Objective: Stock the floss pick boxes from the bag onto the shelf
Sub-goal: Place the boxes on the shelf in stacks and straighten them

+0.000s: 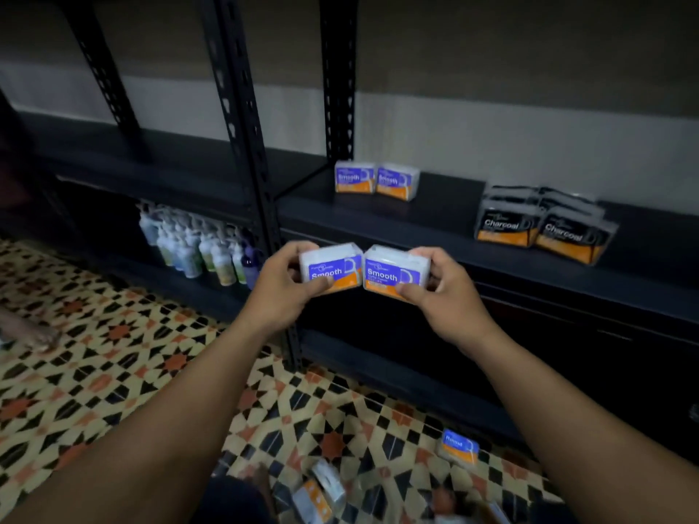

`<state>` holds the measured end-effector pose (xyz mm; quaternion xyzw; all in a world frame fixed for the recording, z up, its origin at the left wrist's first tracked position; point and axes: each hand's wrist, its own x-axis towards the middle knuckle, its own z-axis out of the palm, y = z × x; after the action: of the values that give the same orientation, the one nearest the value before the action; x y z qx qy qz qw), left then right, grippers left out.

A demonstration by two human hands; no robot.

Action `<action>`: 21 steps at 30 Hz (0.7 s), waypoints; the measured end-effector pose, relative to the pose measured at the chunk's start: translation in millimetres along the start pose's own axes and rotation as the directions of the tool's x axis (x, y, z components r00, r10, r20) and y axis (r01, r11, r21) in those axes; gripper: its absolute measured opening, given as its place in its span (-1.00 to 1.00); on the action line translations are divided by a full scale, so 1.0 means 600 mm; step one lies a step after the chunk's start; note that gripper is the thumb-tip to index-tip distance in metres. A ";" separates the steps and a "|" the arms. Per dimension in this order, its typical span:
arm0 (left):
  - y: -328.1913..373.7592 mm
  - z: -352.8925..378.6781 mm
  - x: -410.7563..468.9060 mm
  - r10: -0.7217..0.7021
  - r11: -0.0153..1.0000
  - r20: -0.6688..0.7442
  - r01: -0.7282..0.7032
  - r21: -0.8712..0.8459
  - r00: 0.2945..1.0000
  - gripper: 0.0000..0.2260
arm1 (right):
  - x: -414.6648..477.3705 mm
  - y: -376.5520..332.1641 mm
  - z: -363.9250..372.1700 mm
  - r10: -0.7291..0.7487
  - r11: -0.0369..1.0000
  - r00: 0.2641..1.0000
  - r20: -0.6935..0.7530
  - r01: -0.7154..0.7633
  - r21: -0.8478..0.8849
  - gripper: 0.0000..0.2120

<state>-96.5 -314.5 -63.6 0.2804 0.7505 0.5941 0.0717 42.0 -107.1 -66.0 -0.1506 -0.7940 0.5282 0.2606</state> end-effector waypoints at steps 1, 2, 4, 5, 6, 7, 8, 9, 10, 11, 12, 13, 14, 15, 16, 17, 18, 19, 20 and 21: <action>0.013 -0.005 0.017 0.031 0.999 -0.028 -0.031 0.006 0.999 -0.66 | 0.014 -0.018 -0.005 -0.032 0.999 0.999 -0.020 0.032 -0.014 -0.61; 0.025 -0.010 0.034 0.056 0.998 -0.054 -0.056 0.010 0.997 -0.66 | 0.030 -0.034 -0.010 -0.057 0.998 0.997 -0.047 0.056 -0.033 -0.61; 0.043 -0.013 0.073 0.092 0.995 -0.095 -0.089 0.040 0.991 -0.64 | 0.065 -0.059 -0.019 -0.095 0.993 0.990 -0.102 0.087 -0.075 -0.61; 0.049 -0.013 0.092 0.101 0.993 -0.104 -0.095 0.069 0.989 -0.63 | 0.083 -0.067 -0.022 -0.103 0.991 0.987 -0.124 0.091 -0.096 -0.62; 0.053 -0.011 0.112 0.109 0.990 -0.105 -0.098 0.100 0.989 -0.62 | 0.100 -0.071 -0.025 -0.100 0.989 0.985 -0.141 0.083 -0.120 -0.63; 0.055 -0.009 0.131 0.114 0.985 -0.096 -0.100 0.138 0.989 -0.60 | 0.116 -0.070 -0.026 -0.086 0.987 0.984 -0.156 0.062 -0.149 -0.64; 0.053 -0.006 0.150 0.115 0.980 -0.082 -0.100 0.173 0.990 -0.57 | 0.130 -0.066 -0.027 -0.061 0.982 0.985 -0.164 0.030 -0.184 -0.64; 0.050 -0.002 0.167 0.104 0.975 -0.068 -0.089 0.205 0.992 -0.55 | 0.140 -0.059 -0.028 -0.028 0.974 0.986 -0.164 -0.010 -0.226 -0.63; 0.045 0.002 0.182 0.091 0.971 -0.050 -0.078 0.224 0.995 -0.52 | 0.149 -0.050 -0.028 0.005 0.963 0.987 -0.160 -0.048 -0.266 -0.61; 0.039 0.007 0.194 0.077 0.969 -0.032 -0.067 0.236 0.997 -0.52 | 0.157 -0.040 -0.028 0.027 0.952 0.987 -0.158 -0.074 -0.297 -0.60; 0.031 0.013 0.206 0.068 0.967 -0.020 -0.061 0.246 0.997 -0.54 | 0.164 -0.029 -0.027 0.035 0.945 0.987 -0.157 -0.083 -0.316 -0.61; 0.026 0.018 0.216 0.070 0.964 -0.015 -0.064 0.260 0.997 -0.58 | 0.173 -0.020 -0.026 0.029 0.940 0.987 -0.158 -0.081 -0.332 -0.63; 0.019 0.023 0.227 0.080 0.958 -0.018 -0.072 0.278 0.997 -0.63 | 0.183 -0.013 -0.023 0.014 0.934 0.987 -0.158 -0.070 -0.351 -0.63; 0.016 0.027 0.237 0.095 0.947 -0.025 -0.082 0.311 0.995 -0.66 | 0.194 -0.007 -0.020 -0.007 0.925 0.988 -0.156 -0.053 -0.377 -0.63; 0.013 0.030 0.249 0.112 0.931 -0.031 -0.094 0.353 0.993 -0.69 | 0.207 0.000 -0.016 -0.027 0.912 0.987 -0.156 -0.039 -0.408 -0.61; 0.012 0.032 0.262 0.130 0.910 -0.031 -0.107 0.401 0.991 -0.70 | 0.221 0.008 -0.013 -0.038 0.896 0.986 -0.162 -0.038 -0.441 -0.60; 0.010 0.034 0.276 0.148 0.887 -0.024 -0.122 0.445 0.989 -0.70 | 0.235 0.015 -0.010 -0.034 0.879 0.985 -0.172 -0.052 -0.474 -0.58; 0.008 0.035 0.289 0.160 0.863 -0.014 -0.133 0.488 0.987 -0.69 | 0.248 0.019 -0.007 -0.022 0.862 0.984 -0.179 -0.072 -0.502 -0.57; 0.004 0.036 0.303 0.168 0.839 -0.006 -0.140 0.525 0.986 -0.68 | 0.258 0.022 -0.005 -0.008 0.849 0.983 -0.181 -0.089 -0.521 -0.56; 0.000 0.038 0.313 0.170 0.821 -0.004 -0.139 0.553 0.985 -0.68 | 0.268 0.024 -0.004 0.001 0.840 0.984 -0.181 -0.099 -0.533 -0.55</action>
<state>-243.1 -200.1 -27.6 0.3331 0.8661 0.3640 -0.0804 -88.7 -17.1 -37.8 -0.2839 -0.8805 0.2751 0.2616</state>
